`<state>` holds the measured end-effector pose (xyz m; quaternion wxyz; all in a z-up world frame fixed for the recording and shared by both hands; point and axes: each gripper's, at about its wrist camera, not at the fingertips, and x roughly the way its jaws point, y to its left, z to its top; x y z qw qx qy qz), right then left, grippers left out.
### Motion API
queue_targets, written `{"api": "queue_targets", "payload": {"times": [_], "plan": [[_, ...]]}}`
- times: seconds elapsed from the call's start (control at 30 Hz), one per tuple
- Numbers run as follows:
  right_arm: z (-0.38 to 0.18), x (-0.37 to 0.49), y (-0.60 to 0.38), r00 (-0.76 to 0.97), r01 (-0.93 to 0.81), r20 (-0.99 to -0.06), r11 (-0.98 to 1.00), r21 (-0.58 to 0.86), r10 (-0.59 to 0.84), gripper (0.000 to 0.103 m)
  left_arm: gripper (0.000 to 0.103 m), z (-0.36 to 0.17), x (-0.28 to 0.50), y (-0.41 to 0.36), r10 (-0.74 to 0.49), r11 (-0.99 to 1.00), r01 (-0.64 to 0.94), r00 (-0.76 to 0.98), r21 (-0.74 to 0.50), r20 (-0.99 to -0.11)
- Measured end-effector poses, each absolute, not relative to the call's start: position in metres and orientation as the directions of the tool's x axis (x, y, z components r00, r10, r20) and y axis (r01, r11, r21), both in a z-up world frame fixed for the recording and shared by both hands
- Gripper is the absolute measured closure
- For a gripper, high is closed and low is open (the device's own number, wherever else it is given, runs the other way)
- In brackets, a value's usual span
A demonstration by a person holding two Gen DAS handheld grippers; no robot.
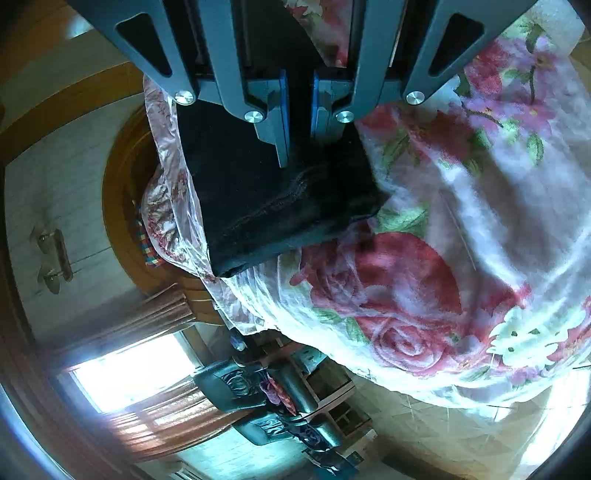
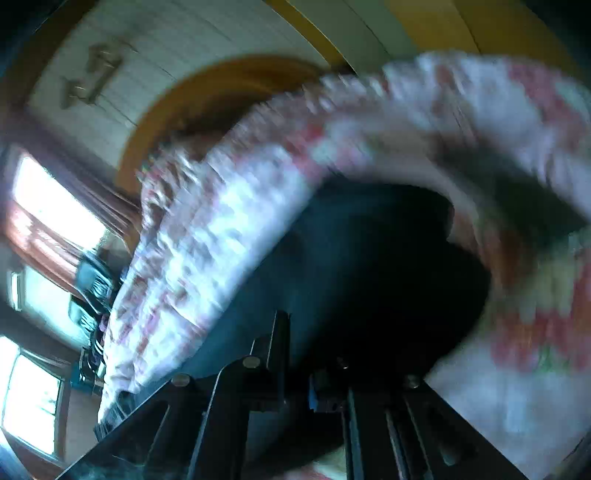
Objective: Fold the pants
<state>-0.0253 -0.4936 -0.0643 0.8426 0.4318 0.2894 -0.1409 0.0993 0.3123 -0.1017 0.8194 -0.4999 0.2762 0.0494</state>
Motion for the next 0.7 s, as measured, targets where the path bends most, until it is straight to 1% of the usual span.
{"api": "queue_targets", "payload": {"times": [0.13,0.3,0.4,0.43,0.47,0.5,0.53,0.57,0.6,0.63,0.67,0.7], "plan": [[-0.071,-0.035,-0.498,0.836,0.464,-0.549,0.519,0.718,0.013,0.089,0.094,-0.096,0.095,0.309,-0.165,0.533,-0.367,0.839,-0.762,-0.519],[-0.068,-0.037,-0.495,0.827,0.476,-0.562,0.548,0.688,-0.011,0.089,0.094,-0.088,0.093,0.303,-0.126,0.595,-0.37,0.834,-0.713,-0.538],[-0.065,-0.054,-0.497,0.827,0.476,-0.562,0.572,0.669,-0.031,0.088,0.093,-0.086,0.093,0.302,-0.116,0.608,-0.374,0.831,-0.701,-0.544],[-0.064,-0.054,-0.496,0.827,0.474,-0.562,0.581,0.662,-0.034,0.088,0.09,-0.087,0.093,0.302,-0.119,0.606,-0.374,0.829,-0.702,-0.546],[-0.064,-0.057,-0.498,0.827,0.473,-0.561,0.58,0.664,-0.032,0.087,0.077,-0.088,0.094,0.303,-0.144,0.594,-0.358,0.834,-0.721,-0.532],[-0.064,-0.057,-0.499,0.828,0.472,-0.559,0.576,0.667,-0.031,0.087,0.07,-0.088,0.094,0.302,-0.165,0.582,-0.338,0.841,-0.739,-0.515],[-0.063,-0.056,-0.499,0.832,0.466,-0.554,0.578,0.67,-0.029,0.086,0.069,-0.089,0.095,0.301,-0.173,0.578,-0.331,0.844,-0.746,-0.508],[-0.061,-0.056,-0.497,0.83,0.467,-0.557,0.586,0.662,-0.032,0.091,0.07,-0.088,0.096,0.298,-0.175,0.59,-0.324,0.842,-0.74,-0.509],[-0.056,-0.058,-0.494,0.831,0.461,-0.555,0.606,0.649,-0.038,0.095,0.073,-0.086,0.097,0.296,-0.164,0.613,-0.327,0.838,-0.719,-0.521],[-0.048,-0.059,-0.488,0.836,0.448,-0.546,0.635,0.629,-0.049,0.095,0.08,-0.086,0.097,0.295,-0.153,0.628,-0.33,0.835,-0.705,-0.528],[-0.044,-0.059,-0.485,0.84,0.438,-0.539,0.656,0.614,-0.057,0.095,0.093,-0.085,0.099,0.294,-0.142,0.642,-0.337,0.831,-0.689,-0.538],[-0.04,-0.062,-0.481,0.839,0.437,-0.539,0.673,0.597,-0.066,0.095,0.096,-0.086,0.1,0.294,-0.13,0.645,-0.353,0.824,-0.678,-0.552]]}}
